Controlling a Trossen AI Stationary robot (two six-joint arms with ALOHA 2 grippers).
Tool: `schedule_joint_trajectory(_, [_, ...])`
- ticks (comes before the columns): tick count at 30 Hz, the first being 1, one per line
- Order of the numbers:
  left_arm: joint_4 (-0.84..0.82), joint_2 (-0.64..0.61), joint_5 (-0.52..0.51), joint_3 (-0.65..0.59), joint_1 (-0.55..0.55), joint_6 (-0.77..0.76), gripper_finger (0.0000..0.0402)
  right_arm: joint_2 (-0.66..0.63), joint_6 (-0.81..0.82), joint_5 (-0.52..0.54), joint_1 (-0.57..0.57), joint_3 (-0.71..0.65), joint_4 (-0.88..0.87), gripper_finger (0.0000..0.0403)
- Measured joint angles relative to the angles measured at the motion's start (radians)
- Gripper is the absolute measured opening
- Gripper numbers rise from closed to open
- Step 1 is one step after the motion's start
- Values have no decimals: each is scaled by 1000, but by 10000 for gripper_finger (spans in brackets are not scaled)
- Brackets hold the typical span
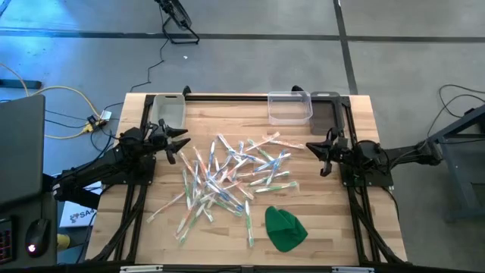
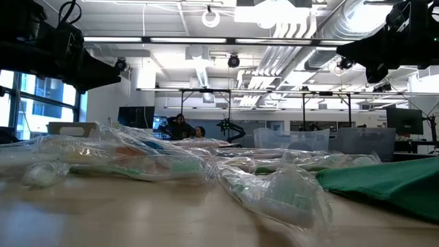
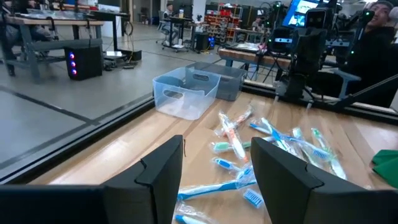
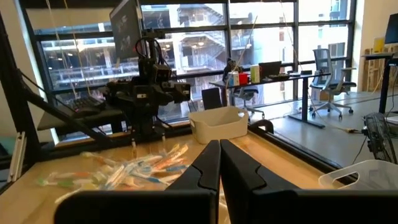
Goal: Pick & Place Toothbrushes
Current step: Put the orange toothbrush into the black bin
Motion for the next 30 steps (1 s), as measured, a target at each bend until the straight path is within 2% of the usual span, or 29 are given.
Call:
schedule_joint_trajectory(12, [0, 0, -2, 0, 0, 0, 187, 219, -2, 23, 0, 132, -2, 3])
schedule_joint_trajectory(22, [0, 0, 3, 1, 0, -1, 187, 486, -32, 82, -1, 304, -21, 3])
schedule_joint_trajectory(30, [0, 0, 16, 1, 0, -46, 187, 712, -28, 65, -91, 478, -74, 3])
